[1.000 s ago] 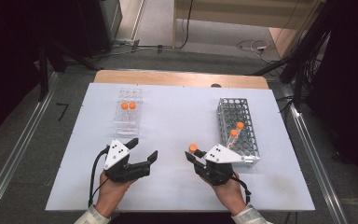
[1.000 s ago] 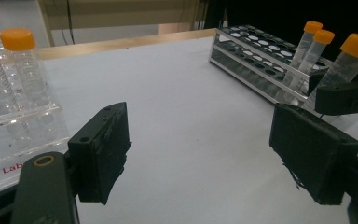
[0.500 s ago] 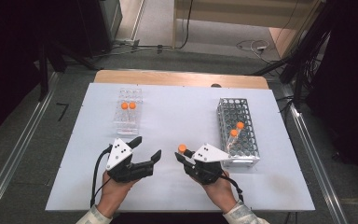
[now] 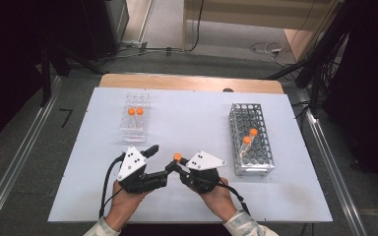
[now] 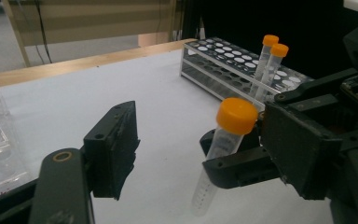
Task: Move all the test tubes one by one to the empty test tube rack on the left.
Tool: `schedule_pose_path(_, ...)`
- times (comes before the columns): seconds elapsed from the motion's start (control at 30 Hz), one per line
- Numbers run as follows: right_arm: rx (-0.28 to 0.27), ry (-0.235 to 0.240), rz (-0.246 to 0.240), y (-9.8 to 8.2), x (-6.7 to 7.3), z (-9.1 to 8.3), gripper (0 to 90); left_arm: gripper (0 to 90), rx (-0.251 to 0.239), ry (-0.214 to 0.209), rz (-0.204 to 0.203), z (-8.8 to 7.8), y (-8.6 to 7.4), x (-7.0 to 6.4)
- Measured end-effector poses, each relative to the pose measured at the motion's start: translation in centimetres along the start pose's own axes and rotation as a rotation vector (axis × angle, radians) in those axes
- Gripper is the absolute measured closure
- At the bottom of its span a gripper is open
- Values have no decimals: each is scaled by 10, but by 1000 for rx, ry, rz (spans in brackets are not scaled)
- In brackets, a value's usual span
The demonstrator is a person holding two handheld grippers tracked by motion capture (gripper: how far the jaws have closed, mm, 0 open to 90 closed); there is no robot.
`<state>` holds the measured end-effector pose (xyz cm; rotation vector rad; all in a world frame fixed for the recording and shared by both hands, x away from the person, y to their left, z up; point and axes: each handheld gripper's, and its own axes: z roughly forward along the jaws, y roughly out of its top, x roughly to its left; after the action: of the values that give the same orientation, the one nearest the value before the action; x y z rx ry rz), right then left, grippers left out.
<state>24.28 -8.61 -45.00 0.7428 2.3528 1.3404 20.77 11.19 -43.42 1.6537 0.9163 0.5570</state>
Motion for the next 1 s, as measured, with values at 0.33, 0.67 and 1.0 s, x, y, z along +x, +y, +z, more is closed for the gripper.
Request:
schedule_pose_path(0.33, -5, 28, -22, 9, 12, 8, 719, 586, 8, -21, 70, 1, -2, -2)
schedule_pose_path(0.67, 0, 35, -28, 10, 14, 10, 719, 690, 16, -21, 73, 1, -2, -2)
schedule_pose_path(1.0, 13, 60, -22, 11, 10, 3, 459, 697, 12, -17, 56, -1, 0, 2)
